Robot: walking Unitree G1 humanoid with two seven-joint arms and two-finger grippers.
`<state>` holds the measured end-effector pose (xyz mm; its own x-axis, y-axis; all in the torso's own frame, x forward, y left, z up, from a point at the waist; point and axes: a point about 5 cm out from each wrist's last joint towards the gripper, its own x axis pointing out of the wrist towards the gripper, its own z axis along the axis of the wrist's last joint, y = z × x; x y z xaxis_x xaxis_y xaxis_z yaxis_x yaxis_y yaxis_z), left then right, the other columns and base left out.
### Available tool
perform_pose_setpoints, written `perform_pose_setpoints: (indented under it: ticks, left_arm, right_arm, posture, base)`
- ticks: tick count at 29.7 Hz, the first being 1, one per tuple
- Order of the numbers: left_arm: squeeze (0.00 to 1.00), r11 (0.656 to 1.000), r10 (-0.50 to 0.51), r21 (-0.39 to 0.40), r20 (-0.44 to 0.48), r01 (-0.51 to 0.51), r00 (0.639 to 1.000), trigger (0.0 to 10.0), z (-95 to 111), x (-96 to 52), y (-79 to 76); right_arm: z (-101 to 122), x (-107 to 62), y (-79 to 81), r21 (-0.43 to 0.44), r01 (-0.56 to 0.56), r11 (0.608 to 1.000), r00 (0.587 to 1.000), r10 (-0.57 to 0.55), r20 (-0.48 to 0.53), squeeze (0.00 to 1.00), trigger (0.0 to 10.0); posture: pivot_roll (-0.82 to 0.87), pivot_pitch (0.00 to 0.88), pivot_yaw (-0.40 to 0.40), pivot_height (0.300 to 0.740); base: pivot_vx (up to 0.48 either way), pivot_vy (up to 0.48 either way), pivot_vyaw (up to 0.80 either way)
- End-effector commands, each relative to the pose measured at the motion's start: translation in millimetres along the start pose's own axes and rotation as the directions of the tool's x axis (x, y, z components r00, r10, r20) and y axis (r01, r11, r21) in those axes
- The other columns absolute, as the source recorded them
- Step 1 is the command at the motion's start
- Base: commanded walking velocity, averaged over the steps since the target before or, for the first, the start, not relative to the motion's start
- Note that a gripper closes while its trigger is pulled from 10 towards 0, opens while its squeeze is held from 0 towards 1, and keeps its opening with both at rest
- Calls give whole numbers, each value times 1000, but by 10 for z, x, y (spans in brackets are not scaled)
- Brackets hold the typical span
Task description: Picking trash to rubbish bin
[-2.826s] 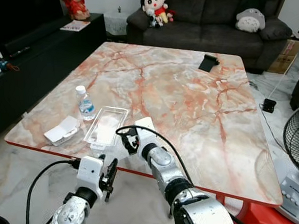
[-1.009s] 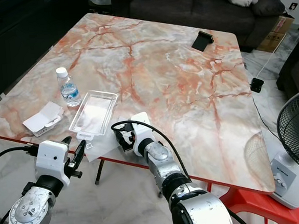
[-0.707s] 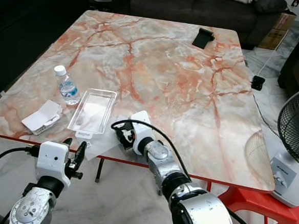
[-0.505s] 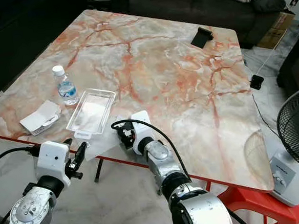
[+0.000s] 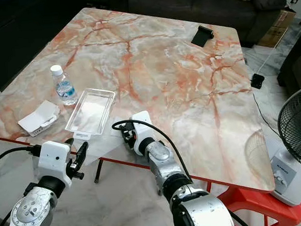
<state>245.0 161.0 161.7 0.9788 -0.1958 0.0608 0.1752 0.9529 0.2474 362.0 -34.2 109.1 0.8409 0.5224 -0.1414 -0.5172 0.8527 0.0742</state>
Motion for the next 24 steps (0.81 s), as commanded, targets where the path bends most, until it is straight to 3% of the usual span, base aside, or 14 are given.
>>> perform_pose_setpoints:
  ticks: [1, 8, 22, 23, 24]
  left_arm:
    - [0, 1000, -28, -10, -13, 28, 1000, 10000, -16, 5, -50]
    - [0, 1000, -25, -13, -8, 25, 1000, 10000, -13, 28, -59]
    - [0, 999, -30, -30, 10, 30, 1000, 10000, 9, 90, -107]
    - [0, 999, -31, -31, 11, 31, 999, 10000, 9, 94, -111]
    - [0, 999, -31, -31, 11, 32, 999, 10000, 9, 97, -112]
  right_arm:
    - [-166, -27, 61, 29, -14, 999, 997, 16, -73, 0, 0]
    - [-134, -28, 20, 21, -4, 1000, 998, 6, -62, 0, 0]
    - [169, -33, -297, 24, 100, 995, 994, -101, 37, 0, 0]
    - [186, -37, -326, 24, 114, 993, 993, -115, 41, 0, 1137]
    - [196, -40, -343, 25, 123, 992, 991, -124, 43, 0, 1137]
  posture:
    - [161, 227, -146, 740]
    - [160, 222, -144, 740]
    - [146, 204, -138, 740]
    - [146, 201, -138, 740]
    - [145, 200, -137, 740]
  base:
    - [0, 0, 0]
    - [0, 0, 0]
    - [0, 0, 0]
    - [0, 0, 0]
    - [0, 0, 0]
